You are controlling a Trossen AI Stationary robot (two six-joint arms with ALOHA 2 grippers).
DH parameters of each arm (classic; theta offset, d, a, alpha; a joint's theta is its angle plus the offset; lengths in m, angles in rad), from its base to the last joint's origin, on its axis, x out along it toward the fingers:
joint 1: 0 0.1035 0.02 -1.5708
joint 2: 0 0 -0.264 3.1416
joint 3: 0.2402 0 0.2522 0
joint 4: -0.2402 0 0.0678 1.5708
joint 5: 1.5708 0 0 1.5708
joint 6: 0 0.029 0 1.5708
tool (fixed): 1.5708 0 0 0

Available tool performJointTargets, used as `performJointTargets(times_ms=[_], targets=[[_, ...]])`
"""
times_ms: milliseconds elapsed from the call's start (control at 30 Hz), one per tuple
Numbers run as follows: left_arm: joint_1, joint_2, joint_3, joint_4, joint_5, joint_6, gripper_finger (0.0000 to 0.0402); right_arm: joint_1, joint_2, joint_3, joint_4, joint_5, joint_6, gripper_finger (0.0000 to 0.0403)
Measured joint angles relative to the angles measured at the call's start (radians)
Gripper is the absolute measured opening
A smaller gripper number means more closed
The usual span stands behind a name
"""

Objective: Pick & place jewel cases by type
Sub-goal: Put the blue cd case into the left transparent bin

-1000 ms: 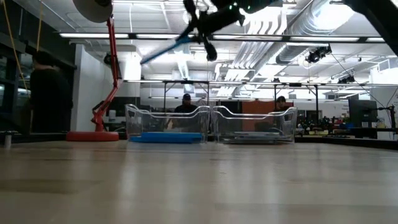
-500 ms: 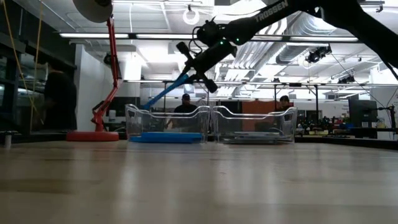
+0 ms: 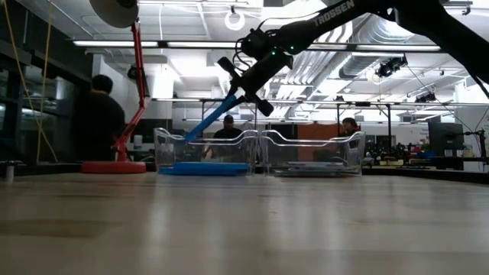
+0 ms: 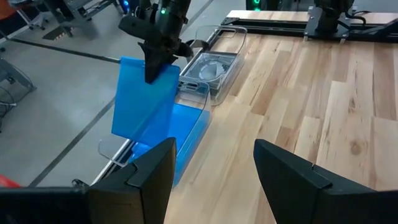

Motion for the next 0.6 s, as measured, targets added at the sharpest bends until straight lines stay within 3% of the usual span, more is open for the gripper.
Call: performJointTargets(times_ms=[600], targets=[[0.000,0.001,0.000,-0.006,0.033,-0.023,0.0214,0.033,0.001,-0.002,-0.059,0.038,0.055,0.0020]])
